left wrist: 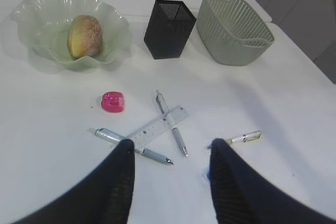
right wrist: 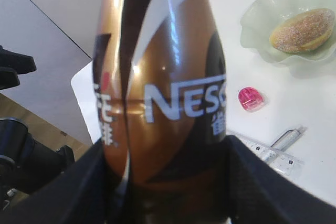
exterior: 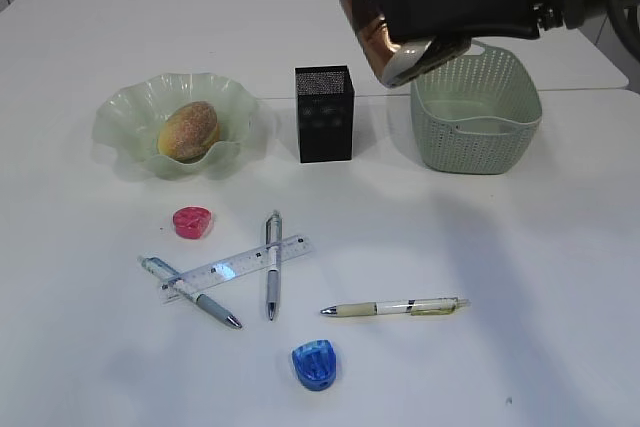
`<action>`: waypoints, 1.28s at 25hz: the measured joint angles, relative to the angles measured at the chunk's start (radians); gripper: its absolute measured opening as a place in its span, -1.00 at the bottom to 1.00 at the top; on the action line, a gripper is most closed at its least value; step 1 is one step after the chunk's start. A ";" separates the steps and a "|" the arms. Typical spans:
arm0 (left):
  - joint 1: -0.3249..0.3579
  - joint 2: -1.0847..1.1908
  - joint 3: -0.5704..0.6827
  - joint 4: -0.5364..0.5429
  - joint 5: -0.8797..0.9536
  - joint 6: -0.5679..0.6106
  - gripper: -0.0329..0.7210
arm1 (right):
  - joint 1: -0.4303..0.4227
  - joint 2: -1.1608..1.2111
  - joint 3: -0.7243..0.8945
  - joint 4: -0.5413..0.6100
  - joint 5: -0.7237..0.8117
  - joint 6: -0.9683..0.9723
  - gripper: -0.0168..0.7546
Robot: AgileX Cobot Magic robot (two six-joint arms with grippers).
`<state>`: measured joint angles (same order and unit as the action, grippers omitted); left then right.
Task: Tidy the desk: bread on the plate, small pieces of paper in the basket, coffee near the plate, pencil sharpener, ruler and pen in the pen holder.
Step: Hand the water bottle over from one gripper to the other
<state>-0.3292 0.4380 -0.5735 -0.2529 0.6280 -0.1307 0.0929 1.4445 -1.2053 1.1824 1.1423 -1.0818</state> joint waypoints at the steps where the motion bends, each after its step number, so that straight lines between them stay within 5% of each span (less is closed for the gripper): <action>1: 0.000 0.000 0.000 -0.007 -0.011 0.000 -0.04 | 0.000 0.000 0.000 0.000 0.000 0.000 0.25; 12: 0.000 0.154 -0.008 -0.155 -0.149 0.055 -0.04 | 0.000 0.000 0.000 0.008 0.023 -0.004 0.25; 21: 0.000 0.440 -0.191 -0.544 -0.167 0.466 -0.04 | 0.000 0.000 0.000 0.010 0.026 -0.012 0.25; 32: 0.000 0.736 -0.398 -1.036 0.075 1.012 -0.04 | 0.000 0.000 0.000 0.014 0.026 -0.018 0.25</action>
<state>-0.3292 1.1743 -0.9713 -1.2887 0.7032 0.8815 0.0929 1.4445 -1.2053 1.1967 1.1681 -1.0997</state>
